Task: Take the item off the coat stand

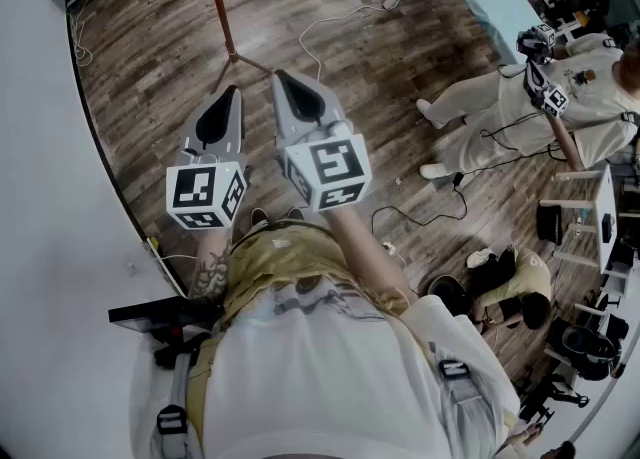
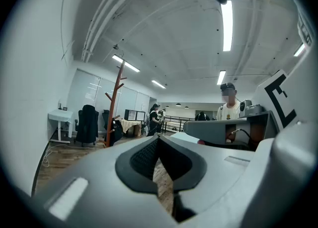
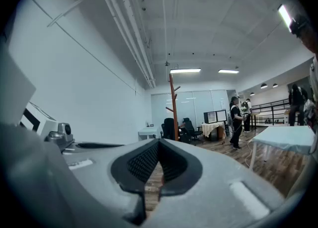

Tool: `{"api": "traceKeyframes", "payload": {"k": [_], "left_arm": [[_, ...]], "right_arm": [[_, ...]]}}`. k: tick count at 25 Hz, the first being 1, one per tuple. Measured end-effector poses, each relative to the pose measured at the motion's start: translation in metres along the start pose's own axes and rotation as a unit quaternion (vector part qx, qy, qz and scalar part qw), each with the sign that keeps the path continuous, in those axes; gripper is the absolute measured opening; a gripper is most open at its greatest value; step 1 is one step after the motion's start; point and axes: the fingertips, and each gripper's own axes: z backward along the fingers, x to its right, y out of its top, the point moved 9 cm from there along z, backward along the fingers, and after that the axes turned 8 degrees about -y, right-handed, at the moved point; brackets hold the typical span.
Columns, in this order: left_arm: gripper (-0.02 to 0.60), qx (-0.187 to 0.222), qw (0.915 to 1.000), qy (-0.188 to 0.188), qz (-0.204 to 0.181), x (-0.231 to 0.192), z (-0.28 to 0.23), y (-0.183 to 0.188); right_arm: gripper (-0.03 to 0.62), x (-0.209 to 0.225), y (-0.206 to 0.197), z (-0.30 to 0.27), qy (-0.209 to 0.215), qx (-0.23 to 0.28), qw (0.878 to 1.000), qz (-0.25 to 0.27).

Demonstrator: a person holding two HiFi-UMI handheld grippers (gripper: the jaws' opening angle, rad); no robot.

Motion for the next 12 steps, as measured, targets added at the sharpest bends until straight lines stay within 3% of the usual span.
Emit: {"api": "traceKeyframes", "payload": {"k": [7,12], "left_arm": [[0.002,0.0,1.0,-0.002,0.006,-0.005,0.015,-0.015],[0.002,-0.009,0.9997,0.003,0.023,-0.034,0.025,-0.021]], "right_arm": [[-0.003,-0.012,-0.017,0.004,0.0,-0.007,1.0,-0.007],[-0.002,-0.033,-0.024,-0.016,-0.002,-0.026,1.0,-0.008]]}}
